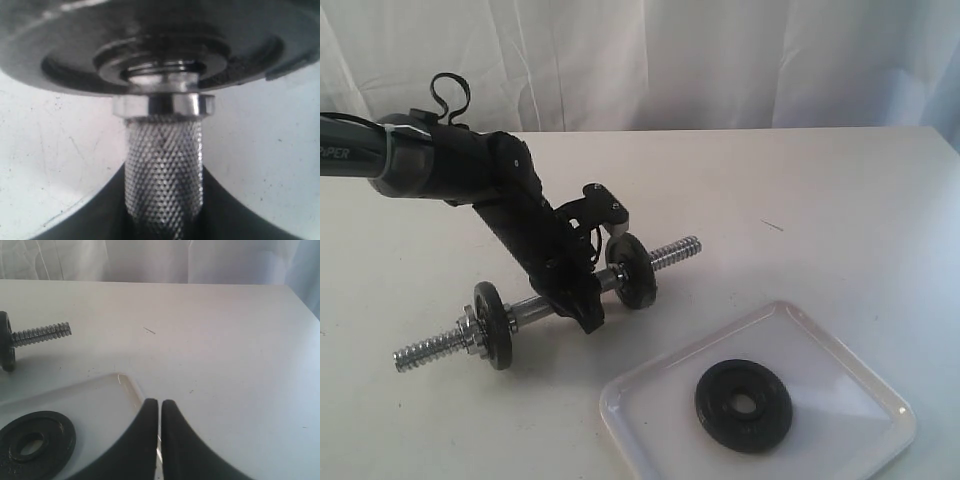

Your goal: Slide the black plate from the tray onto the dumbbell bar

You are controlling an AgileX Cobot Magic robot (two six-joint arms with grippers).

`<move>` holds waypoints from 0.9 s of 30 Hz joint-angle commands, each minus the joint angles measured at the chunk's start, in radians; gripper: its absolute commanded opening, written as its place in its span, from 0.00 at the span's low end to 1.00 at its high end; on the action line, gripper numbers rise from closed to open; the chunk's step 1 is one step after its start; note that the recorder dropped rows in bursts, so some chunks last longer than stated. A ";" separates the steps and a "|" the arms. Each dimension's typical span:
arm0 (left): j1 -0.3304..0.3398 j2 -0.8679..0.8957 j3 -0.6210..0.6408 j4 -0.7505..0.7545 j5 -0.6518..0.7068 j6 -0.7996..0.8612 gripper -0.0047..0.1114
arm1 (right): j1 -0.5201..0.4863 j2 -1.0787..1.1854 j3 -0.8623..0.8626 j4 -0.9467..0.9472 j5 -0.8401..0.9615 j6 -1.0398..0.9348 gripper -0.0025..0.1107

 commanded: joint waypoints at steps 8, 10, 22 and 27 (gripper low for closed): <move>-0.006 0.016 0.007 -0.024 0.062 0.009 0.04 | -0.007 -0.006 0.005 -0.007 -0.004 0.001 0.05; -0.006 0.014 0.007 -0.047 0.046 0.009 0.04 | -0.007 -0.006 0.005 -0.007 -0.004 0.001 0.05; -0.006 -0.107 0.029 -0.112 -0.021 0.012 0.04 | -0.007 -0.006 0.005 -0.007 -0.004 0.001 0.05; -0.006 -0.194 0.125 -0.114 -0.120 0.033 0.04 | -0.007 -0.006 0.005 -0.007 -0.004 0.001 0.05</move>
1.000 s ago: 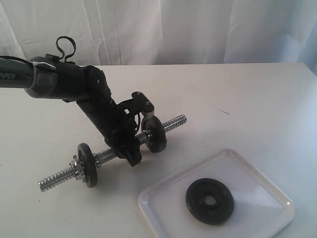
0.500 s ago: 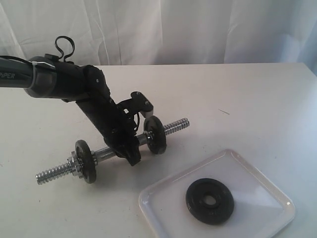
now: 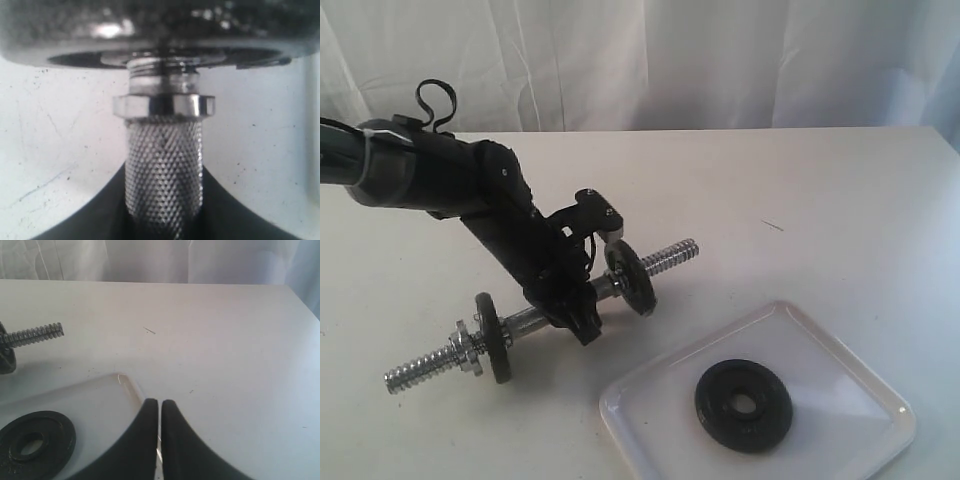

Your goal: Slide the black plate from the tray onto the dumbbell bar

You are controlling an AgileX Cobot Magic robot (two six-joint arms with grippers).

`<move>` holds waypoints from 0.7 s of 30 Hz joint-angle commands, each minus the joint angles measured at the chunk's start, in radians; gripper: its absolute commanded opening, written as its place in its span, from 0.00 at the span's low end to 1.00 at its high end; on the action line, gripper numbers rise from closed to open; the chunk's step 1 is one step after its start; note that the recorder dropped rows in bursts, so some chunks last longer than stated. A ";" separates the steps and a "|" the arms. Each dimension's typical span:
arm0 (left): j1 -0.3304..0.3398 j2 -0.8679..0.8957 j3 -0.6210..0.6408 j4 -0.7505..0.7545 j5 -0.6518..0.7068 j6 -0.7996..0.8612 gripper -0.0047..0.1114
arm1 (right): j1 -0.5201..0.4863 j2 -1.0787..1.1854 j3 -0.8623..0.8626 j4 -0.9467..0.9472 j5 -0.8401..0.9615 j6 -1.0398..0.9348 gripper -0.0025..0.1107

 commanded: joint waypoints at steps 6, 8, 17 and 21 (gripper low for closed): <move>-0.002 -0.193 0.110 -0.072 -0.106 0.019 0.04 | -0.007 -0.006 0.005 -0.007 -0.004 0.001 0.05; -0.002 -0.228 0.148 -0.087 -0.142 0.023 0.04 | -0.007 -0.006 0.005 -0.007 -0.004 0.001 0.05; -0.002 -0.317 0.244 -0.108 -0.175 0.023 0.04 | -0.007 -0.006 0.005 -0.007 -0.004 0.001 0.05; -0.012 -0.335 0.290 -0.113 -0.189 0.023 0.04 | -0.007 -0.006 0.005 -0.007 -0.004 0.001 0.05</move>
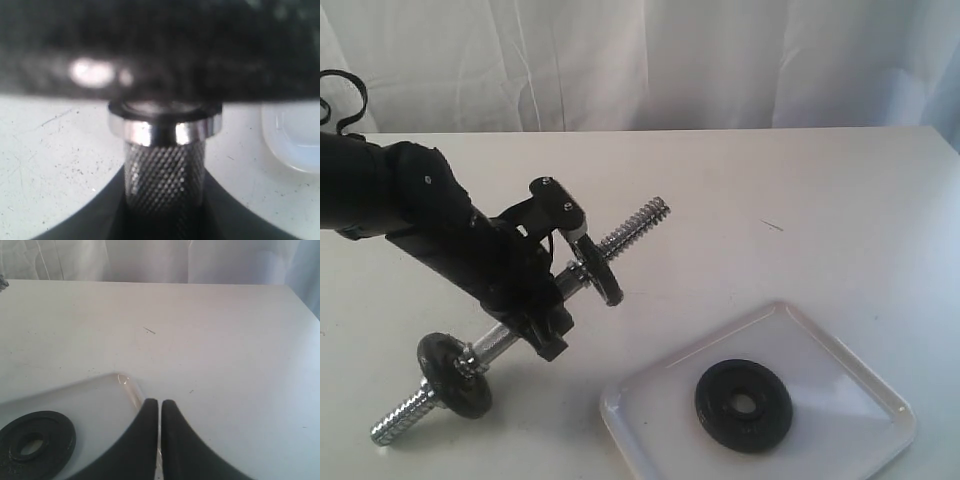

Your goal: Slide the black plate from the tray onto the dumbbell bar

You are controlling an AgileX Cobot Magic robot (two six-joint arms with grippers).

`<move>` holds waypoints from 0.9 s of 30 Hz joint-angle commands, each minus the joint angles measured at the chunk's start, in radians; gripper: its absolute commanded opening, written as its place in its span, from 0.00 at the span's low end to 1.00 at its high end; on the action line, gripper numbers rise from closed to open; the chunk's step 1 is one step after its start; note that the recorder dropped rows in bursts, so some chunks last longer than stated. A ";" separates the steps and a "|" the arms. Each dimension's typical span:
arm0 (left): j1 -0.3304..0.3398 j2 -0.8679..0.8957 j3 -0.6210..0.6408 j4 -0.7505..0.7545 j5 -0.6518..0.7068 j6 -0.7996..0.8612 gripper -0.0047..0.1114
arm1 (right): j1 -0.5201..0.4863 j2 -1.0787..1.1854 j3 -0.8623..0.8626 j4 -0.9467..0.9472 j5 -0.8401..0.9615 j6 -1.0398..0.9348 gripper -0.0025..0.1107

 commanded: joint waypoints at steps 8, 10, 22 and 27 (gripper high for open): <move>-0.113 -0.095 0.059 -0.072 -0.099 0.013 0.04 | -0.007 -0.006 0.005 -0.007 -0.004 0.001 0.05; -0.136 -0.095 0.059 -0.072 -0.121 0.011 0.04 | -0.007 -0.006 0.005 -0.007 -0.004 0.001 0.05; -0.155 -0.095 0.059 -0.074 -0.105 -0.012 0.04 | -0.007 -0.006 0.005 -0.007 -0.004 0.001 0.05; -0.155 -0.095 0.059 -0.076 -0.083 -0.012 0.04 | -0.007 -0.006 0.005 -0.106 -0.007 -0.097 0.05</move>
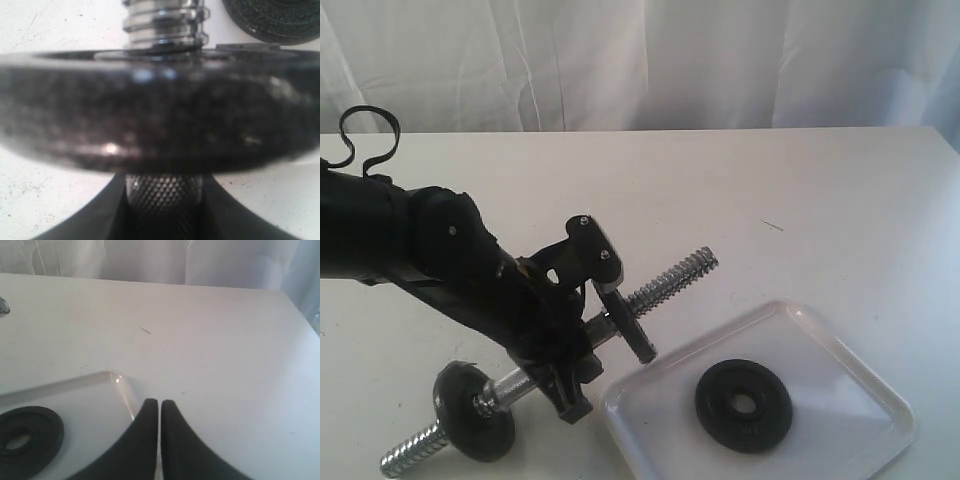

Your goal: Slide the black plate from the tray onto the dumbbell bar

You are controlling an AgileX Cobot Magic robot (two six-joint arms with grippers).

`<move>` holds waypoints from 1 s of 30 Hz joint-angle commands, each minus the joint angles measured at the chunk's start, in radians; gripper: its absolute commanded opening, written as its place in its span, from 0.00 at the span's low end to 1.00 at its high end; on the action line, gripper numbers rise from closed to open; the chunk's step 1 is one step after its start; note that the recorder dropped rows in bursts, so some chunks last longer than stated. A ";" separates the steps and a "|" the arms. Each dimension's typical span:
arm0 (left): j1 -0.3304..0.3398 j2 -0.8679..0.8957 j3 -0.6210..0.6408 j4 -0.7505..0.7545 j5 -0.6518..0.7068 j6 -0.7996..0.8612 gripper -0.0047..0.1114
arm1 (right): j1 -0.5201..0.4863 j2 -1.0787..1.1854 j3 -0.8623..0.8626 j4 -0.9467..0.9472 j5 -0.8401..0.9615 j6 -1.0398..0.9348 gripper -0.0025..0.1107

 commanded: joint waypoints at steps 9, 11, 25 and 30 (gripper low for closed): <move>-0.009 -0.117 0.028 -0.063 -0.067 -0.011 0.04 | -0.005 -0.006 0.005 0.084 -0.162 0.050 0.05; -0.009 -0.136 0.049 -0.063 -0.088 -0.011 0.04 | -0.005 -0.006 0.005 0.240 -0.248 0.182 0.05; -0.009 -0.166 0.082 -0.063 -0.103 -0.011 0.04 | -0.005 -0.006 0.005 0.440 -0.286 0.513 0.02; -0.009 -0.166 0.082 -0.056 -0.105 -0.011 0.04 | 0.032 0.000 -0.166 0.440 -0.176 0.331 0.02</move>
